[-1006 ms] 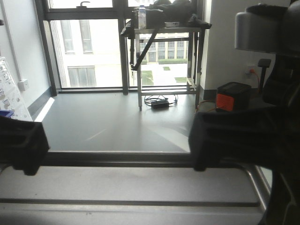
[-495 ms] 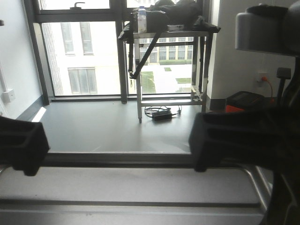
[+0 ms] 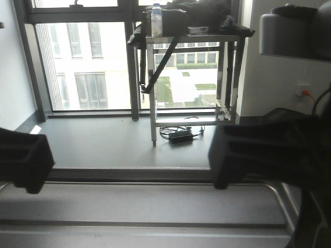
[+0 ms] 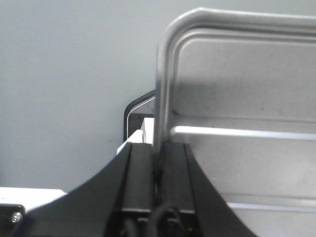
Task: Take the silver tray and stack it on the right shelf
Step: 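Hold the tray in both grippers while the base drives to another shelf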
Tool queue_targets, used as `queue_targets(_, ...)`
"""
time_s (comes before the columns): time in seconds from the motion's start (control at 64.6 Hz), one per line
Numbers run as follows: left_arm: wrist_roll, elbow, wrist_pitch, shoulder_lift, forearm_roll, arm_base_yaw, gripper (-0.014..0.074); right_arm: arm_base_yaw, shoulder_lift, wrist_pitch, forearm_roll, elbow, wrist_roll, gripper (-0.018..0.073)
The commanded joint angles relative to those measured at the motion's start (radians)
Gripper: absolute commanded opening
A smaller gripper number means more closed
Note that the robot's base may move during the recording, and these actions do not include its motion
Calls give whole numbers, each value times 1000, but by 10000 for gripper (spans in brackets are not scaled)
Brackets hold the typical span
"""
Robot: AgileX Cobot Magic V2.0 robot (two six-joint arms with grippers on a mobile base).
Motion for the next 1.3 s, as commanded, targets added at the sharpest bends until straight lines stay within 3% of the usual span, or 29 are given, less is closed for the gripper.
queue_targets(0.0,-5,-22,92,-22,42,-2,-92,-2,-23,60,-38,-22,-7,58)
queue_targets(1.284,-5,-22,248,-22,42,-2,-92,-2,-23,66,-38,-22,-7,58)
